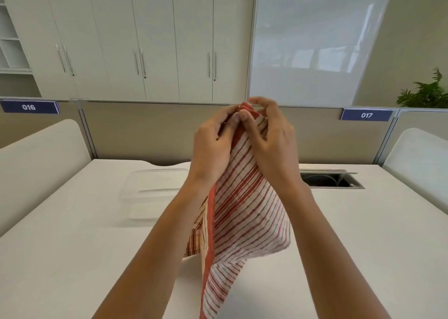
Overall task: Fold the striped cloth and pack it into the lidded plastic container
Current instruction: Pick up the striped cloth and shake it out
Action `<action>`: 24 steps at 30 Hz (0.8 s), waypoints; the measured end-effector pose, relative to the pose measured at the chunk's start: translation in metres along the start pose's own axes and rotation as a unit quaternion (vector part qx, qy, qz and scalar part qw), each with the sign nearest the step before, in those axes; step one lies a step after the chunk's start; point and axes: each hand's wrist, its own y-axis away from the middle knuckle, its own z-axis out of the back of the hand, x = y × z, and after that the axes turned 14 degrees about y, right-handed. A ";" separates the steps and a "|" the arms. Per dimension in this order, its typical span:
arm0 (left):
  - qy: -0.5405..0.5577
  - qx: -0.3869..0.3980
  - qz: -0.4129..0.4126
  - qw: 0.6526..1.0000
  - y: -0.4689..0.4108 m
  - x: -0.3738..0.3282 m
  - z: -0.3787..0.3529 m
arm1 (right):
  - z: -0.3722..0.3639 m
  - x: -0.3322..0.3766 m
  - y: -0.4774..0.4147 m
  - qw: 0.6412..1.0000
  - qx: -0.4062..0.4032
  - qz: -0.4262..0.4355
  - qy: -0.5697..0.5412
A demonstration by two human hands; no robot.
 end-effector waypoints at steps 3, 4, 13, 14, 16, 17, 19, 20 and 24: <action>0.062 -0.013 0.007 0.998 0.001 0.005 0.004 | -0.002 -0.003 -0.005 1.000 -0.010 0.011 0.019; 0.063 -0.016 0.002 0.998 0.003 0.008 0.005 | -0.002 -0.003 -0.007 0.999 -0.018 0.019 0.033; -0.079 0.045 -0.002 0.996 0.041 0.066 0.020 | 0.007 -0.011 -0.027 0.994 -0.087 -0.003 0.062; -0.088 0.058 0.015 0.994 0.046 0.076 0.021 | 0.008 -0.011 -0.028 0.994 -0.092 -0.004 0.058; -0.122 0.080 0.052 0.988 0.059 0.099 0.024 | 0.011 -0.011 -0.031 0.993 -0.107 -0.010 0.050; -0.139 0.089 0.074 0.984 0.066 0.110 0.026 | 0.013 -0.012 -0.033 0.992 -0.116 -0.014 0.050; -0.150 0.096 0.114 0.977 0.078 0.129 0.031 | 0.019 -0.017 -0.036 0.990 -0.132 -0.023 0.050; -0.145 0.092 0.127 0.977 0.082 0.136 0.035 | 0.023 -0.021 -0.038 0.989 -0.138 -0.031 0.049; -0.145 0.079 0.186 0.969 0.083 0.152 0.055 | 0.037 -0.041 -0.038 0.980 -0.178 -0.071 0.047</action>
